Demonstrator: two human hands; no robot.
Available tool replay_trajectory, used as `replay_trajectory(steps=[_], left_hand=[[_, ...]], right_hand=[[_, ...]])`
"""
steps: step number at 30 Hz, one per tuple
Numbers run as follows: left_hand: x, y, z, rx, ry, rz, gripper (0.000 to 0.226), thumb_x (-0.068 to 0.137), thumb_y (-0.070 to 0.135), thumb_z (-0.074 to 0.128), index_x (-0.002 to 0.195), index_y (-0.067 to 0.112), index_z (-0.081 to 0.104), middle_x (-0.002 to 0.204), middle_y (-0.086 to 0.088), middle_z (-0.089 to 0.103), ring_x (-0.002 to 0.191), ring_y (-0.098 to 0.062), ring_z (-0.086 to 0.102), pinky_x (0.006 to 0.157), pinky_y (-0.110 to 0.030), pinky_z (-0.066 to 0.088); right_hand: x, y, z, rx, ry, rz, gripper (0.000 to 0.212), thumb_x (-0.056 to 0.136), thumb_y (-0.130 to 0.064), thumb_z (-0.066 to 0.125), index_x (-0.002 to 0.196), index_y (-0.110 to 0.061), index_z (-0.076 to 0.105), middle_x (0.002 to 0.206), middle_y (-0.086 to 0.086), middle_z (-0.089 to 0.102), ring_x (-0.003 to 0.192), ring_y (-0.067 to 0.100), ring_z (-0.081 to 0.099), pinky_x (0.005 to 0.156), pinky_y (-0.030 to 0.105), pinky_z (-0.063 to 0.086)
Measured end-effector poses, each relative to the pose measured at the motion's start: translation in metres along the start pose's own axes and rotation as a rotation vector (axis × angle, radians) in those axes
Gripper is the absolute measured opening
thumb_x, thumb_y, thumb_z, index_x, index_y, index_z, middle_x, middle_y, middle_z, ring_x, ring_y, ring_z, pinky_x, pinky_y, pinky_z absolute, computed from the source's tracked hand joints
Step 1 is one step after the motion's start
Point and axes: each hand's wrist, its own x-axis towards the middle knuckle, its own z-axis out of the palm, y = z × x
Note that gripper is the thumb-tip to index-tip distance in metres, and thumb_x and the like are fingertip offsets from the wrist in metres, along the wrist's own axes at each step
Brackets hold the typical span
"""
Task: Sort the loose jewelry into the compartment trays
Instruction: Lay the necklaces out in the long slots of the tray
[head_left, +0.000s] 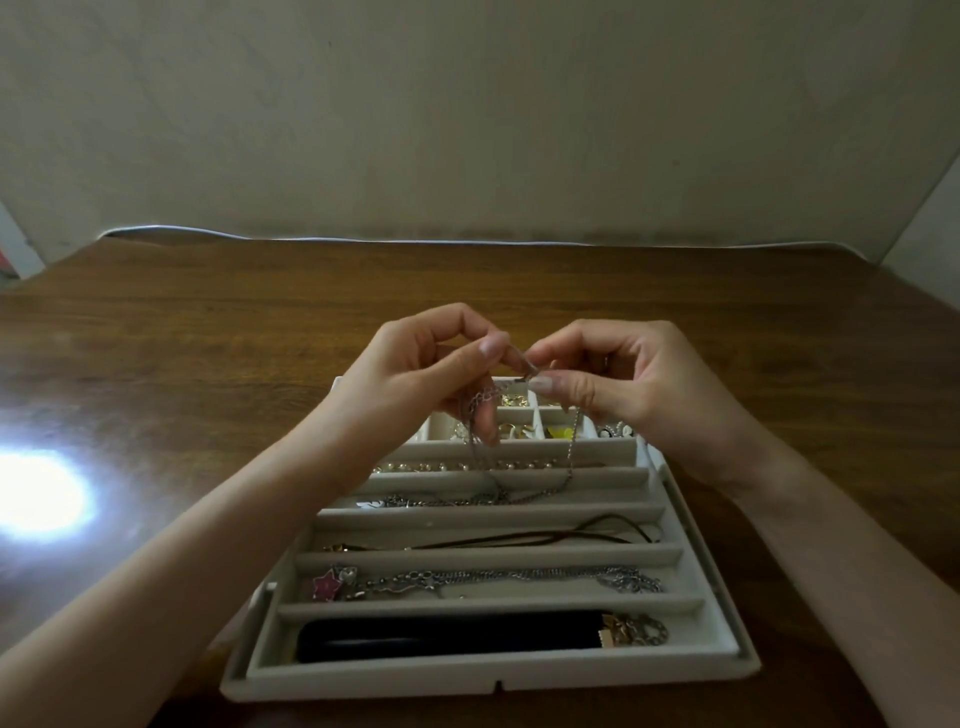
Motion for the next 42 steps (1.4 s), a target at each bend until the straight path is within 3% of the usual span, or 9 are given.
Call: replay_trajectory(steps=[8,12,16,21,26,29,33,37,42], left_hand=[[-0.001,0.001,0.004,0.096,-0.001,0.025,0.023,0.077,0.019,0.060,0.090,0.007,0.045,0.057,-0.008,0.064,0.036,-0.017,0.045,0.036,-0.019,0.039],[-0.001,0.002,0.000,0.124,0.012,0.029,0.025,0.076,0.023,0.060,0.090,0.007,0.048,0.062,-0.010,0.067,0.036,-0.017,0.044,0.034,-0.016,0.036],[-0.001,0.002,-0.002,0.132,0.026,0.041,0.024,0.076,0.025,0.061,0.089,0.008,0.050,0.063,-0.009,0.068,0.035,-0.016,0.045,0.033,-0.017,0.036],[-0.001,-0.001,-0.001,0.151,0.021,0.055,0.021,0.077,0.025,0.060,0.087,0.007,0.053,0.067,-0.011,0.068,0.036,-0.015,0.047,0.034,-0.016,0.035],[0.004,-0.006,-0.004,0.254,-0.050,0.136,0.036,0.083,0.047,0.053,0.088,0.013,0.065,0.080,-0.002,0.065,0.057,-0.014,0.059,0.052,-0.022,0.050],[0.005,-0.008,-0.004,0.327,-0.094,0.190,0.023,0.075,0.049,0.064,0.077,0.026,0.066,0.094,0.008,0.063,0.075,-0.019,0.061,0.066,-0.029,0.052],[0.006,-0.010,-0.006,0.324,-0.102,0.217,0.022,0.075,0.039,0.068,0.081,0.017,0.066,0.094,0.008,0.066,0.087,-0.014,0.062,0.079,-0.028,0.050],[0.005,-0.007,-0.005,0.103,-0.035,0.158,0.028,0.081,0.025,0.064,0.091,-0.001,0.062,0.089,-0.010,0.069,0.086,-0.021,0.066,0.079,-0.032,0.055],[0.007,-0.002,0.001,0.038,-0.061,0.096,0.026,0.077,0.016,0.064,0.095,0.000,0.055,0.082,-0.007,0.067,0.071,-0.017,0.063,0.068,-0.025,0.053]], right_hand=[[-0.003,-0.002,-0.003,-0.087,0.004,-0.163,0.014,0.084,-0.006,0.063,0.089,-0.018,0.067,0.072,0.008,0.057,0.064,0.025,0.050,0.057,0.023,0.042],[-0.003,0.000,-0.004,-0.248,-0.032,-0.190,0.013,0.080,-0.013,0.068,0.091,-0.019,0.071,0.077,-0.013,0.060,0.066,0.010,0.053,0.059,0.017,0.041],[-0.002,0.002,0.001,-0.350,0.016,-0.226,0.014,0.078,-0.015,0.073,0.091,-0.017,0.070,0.075,-0.003,0.064,0.063,0.018,0.055,0.055,0.019,0.043],[0.001,0.004,0.002,-0.431,0.030,-0.293,0.008,0.079,-0.014,0.073,0.085,-0.015,0.068,0.081,-0.009,0.062,0.070,0.010,0.057,0.061,0.016,0.044],[0.001,0.000,-0.001,-0.204,0.045,-0.241,0.009,0.077,-0.021,0.073,0.080,-0.018,0.065,0.092,-0.002,0.062,0.086,0.014,0.060,0.075,0.026,0.050],[0.001,-0.004,0.000,0.075,0.035,-0.131,0.007,0.075,-0.015,0.070,0.075,-0.017,0.063,0.085,0.005,0.065,0.079,0.020,0.060,0.071,0.029,0.050],[0.004,-0.005,0.000,0.231,0.006,-0.030,0.010,0.071,-0.017,0.071,0.074,-0.015,0.061,0.077,0.007,0.064,0.070,0.013,0.057,0.063,0.020,0.047],[0.008,-0.010,-0.003,0.196,0.000,0.016,0.007,0.077,-0.012,0.066,0.077,-0.012,0.060,0.070,-0.004,0.065,0.064,0.001,0.056,0.058,0.014,0.043],[0.013,-0.017,-0.006,0.215,0.024,0.085,0.012,0.072,-0.015,0.070,0.081,-0.011,0.065,0.069,0.002,0.066,0.058,0.007,0.055,0.052,0.018,0.041]])
